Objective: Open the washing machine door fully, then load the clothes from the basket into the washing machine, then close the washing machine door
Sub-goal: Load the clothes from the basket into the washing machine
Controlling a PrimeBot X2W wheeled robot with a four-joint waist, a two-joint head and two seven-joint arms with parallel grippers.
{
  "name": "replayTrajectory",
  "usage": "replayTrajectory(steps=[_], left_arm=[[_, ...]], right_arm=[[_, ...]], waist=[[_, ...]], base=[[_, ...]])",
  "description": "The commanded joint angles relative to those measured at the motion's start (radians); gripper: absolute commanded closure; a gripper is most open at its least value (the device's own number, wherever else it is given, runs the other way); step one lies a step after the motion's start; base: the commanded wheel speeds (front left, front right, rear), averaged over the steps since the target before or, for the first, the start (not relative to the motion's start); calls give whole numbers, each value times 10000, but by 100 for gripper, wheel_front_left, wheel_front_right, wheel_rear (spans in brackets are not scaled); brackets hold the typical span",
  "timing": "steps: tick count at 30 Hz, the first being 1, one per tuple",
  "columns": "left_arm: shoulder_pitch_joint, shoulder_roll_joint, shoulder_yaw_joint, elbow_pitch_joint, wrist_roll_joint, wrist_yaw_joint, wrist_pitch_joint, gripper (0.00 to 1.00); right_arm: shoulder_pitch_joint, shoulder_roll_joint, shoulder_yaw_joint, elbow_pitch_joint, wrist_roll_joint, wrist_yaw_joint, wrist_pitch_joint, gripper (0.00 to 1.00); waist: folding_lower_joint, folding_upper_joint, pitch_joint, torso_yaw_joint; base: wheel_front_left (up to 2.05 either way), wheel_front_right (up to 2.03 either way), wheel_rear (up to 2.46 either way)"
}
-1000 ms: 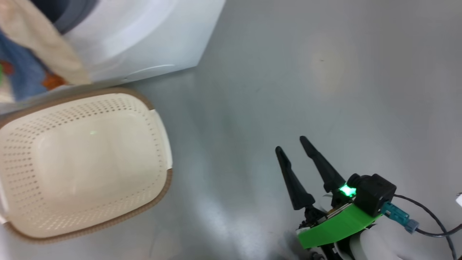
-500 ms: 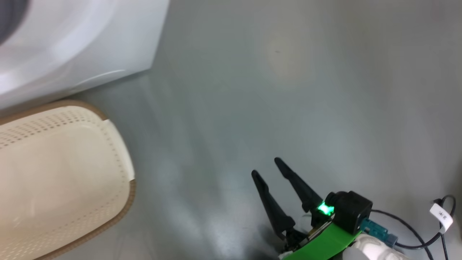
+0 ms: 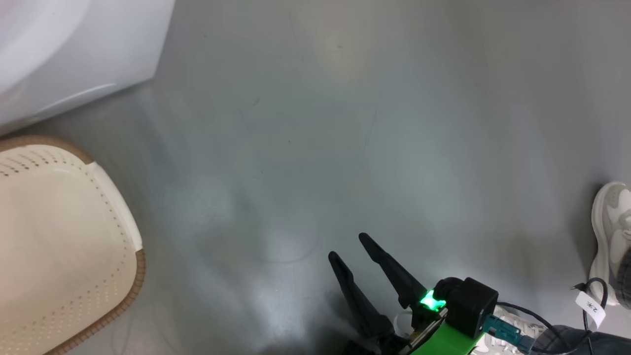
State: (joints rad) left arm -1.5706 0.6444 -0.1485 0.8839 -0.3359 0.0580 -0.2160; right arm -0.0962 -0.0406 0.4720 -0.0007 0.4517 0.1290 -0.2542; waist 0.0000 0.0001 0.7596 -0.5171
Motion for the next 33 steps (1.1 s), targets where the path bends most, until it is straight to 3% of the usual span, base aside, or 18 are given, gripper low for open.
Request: replayTrajectory(steps=[1, 8, 9, 10, 11, 17, 22, 28, 33], left_arm=[[75, 382, -139, -5, 209, -44, -16, 100], [58, 329, -750, 802, 631, -130, 435, 98], [63, 299, -897, 1005, 717, -173, 717, 66], [55, 269, -1044, 1150, 814, -211, 909, 4], [18, 259, -1138, 1268, 907, -125, 1014, 0], [166, -95, -1407, 1979, 1056, 366, 1464, 0], [686, -585, -1368, 2292, 854, 665, 1041, 0], [1405, -1275, -1088, 2538, 320, 706, 162, 0], [1991, -1799, -915, 2660, -91, 425, -206, 0]], right_arm=[[289, -97, 239, -199, 153, 17, -76, 0], [231, -97, 221, -140, 162, 17, -76, 0], [230, -97, 202, -111, 158, 17, -76, 0], [228, -97, 190, -86, 153, 17, -76, 0], [220, -97, 187, -72, 151, 17, -76, 0], [167, -97, 70, 9, 112, 17, -76, 0], [143, -97, -152, 113, 12, 17, -76, 0], [20, -97, -319, 266, -190, 17, -76, 0], [-15, -97, -371, 459, -296, 17, -76, 0]], waist=[[0, -1, 66, -29], [0, -1, -38, 141], [0, -1, -86, 178], [0, -1, -140, 215], [0, -1, -193, 251], [0, -1, -593, 500], [0, -1, -992, 836], [0, -1, -1557, 1318], [0, -1, -2092, 1724]], base=[[0, 0, 0], [0, 0, 0], [0, 0, 0], [0, 0, 0], [0, 0, 0], [0, 0, 0], [0, 0, 0], [0, 0, 0], [0, 0, 0]])
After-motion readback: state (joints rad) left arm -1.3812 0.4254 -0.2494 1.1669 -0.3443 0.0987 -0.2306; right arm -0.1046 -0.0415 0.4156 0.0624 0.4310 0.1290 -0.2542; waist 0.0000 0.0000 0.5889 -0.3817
